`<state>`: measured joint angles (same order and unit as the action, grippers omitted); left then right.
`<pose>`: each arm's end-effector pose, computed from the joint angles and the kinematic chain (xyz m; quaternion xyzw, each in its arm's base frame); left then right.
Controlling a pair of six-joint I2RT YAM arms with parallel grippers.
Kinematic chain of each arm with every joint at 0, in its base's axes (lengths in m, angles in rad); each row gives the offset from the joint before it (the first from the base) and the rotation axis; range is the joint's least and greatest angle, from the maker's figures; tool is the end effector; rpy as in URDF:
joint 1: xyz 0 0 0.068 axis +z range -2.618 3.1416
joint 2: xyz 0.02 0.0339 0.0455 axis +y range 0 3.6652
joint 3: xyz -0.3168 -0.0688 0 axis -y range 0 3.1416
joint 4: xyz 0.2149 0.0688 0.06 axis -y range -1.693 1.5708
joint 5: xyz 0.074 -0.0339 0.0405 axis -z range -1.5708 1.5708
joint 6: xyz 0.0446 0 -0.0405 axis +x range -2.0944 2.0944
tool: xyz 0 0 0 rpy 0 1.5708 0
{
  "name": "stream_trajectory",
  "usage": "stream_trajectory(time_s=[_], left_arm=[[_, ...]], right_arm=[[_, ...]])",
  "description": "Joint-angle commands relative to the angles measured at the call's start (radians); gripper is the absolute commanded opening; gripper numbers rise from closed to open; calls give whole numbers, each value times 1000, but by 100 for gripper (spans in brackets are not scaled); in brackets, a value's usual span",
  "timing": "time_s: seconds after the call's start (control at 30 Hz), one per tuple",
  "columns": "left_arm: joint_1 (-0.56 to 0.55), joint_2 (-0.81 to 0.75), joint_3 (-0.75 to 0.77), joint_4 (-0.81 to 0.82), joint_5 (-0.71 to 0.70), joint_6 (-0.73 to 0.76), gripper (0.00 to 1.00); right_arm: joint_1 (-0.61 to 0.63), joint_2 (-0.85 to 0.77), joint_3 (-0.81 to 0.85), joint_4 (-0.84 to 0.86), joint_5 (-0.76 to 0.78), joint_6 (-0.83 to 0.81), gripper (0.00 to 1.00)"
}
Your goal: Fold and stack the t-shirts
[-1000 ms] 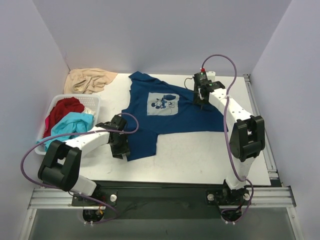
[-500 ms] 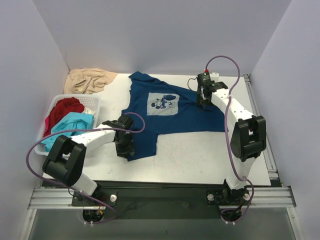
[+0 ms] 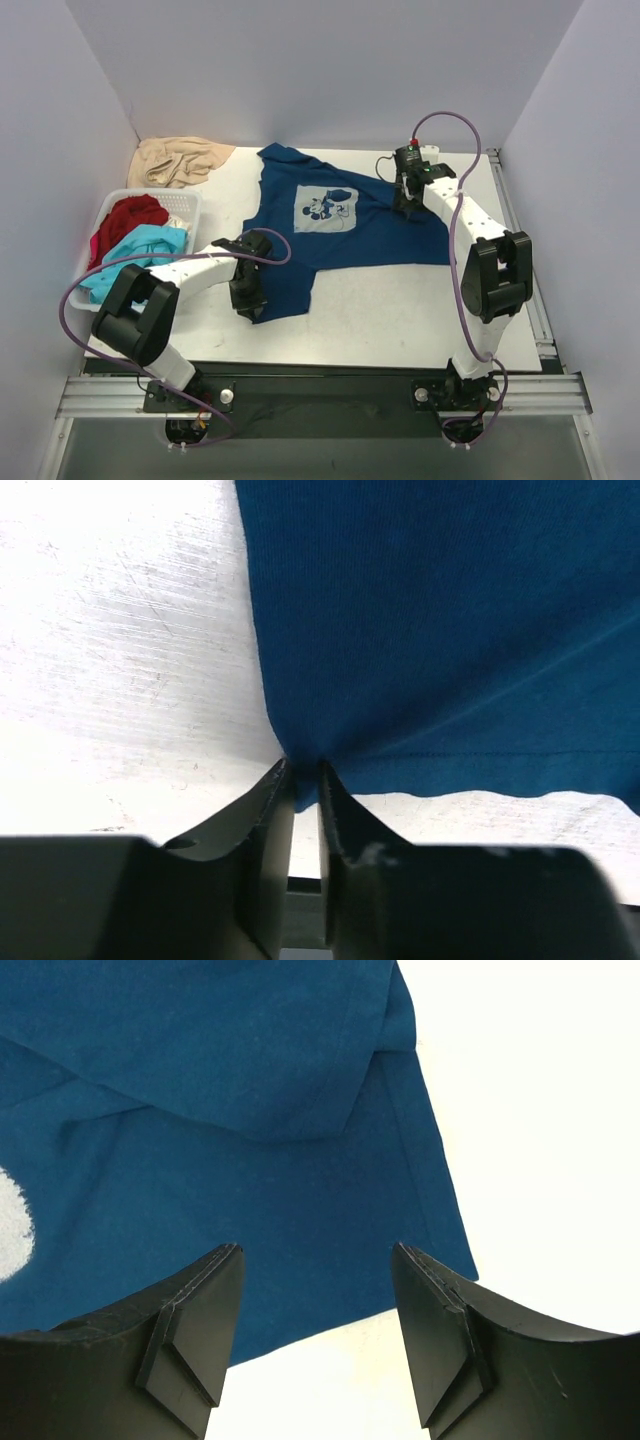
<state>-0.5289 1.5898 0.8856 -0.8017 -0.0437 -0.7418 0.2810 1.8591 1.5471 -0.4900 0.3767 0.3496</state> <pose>0.2050 -0.1176 0.2185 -0.1069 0.9935 -0.0017 0.0391 0.4016 0.0989 0.3254 0.1014 0.9077 -0.0508 0.4040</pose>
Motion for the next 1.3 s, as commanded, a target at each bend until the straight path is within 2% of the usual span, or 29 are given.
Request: stream_trajectory(time_s=[0.0, 0.03, 0.1, 0.13, 0.2, 0.4, 0.57, 0.87, 1.07, 1.27], left_arm=[[-6, 47, -20, -24, -32, -16, 24], [-6, 48, -20, -22, -30, -16, 17], [-6, 50, -22, -19, -28, -16, 12], [-6, 50, -20, -21, -30, -14, 5], [-5, 45, -13, -37, -42, -8, 0], [20, 4, 120, -151, -171, 9, 0], [101, -34, 260, -218, -301, 56, 0], [190, -10, 335, -199, -298, 124, 0], [211, 5, 349, -186, -275, 151, 0], [214, 22, 349, -168, -255, 171, 0]], right_arm=[[-11, -34, 4, -32, 18, 15, 61], [-12, -34, 5, -30, 16, 15, 61], [-16, -32, 10, -32, 14, 15, 61], [-17, -32, 11, -30, 13, 15, 61], [-20, -31, 11, -30, 11, 15, 61], [-39, -40, -41, -38, 2, 37, 61], [-110, -31, -78, -100, -50, 107, 64], [-146, -48, -174, -179, -102, 213, 64], [-200, -54, -245, -199, -202, 281, 57], [-200, -86, -314, -231, -226, 330, 55]])
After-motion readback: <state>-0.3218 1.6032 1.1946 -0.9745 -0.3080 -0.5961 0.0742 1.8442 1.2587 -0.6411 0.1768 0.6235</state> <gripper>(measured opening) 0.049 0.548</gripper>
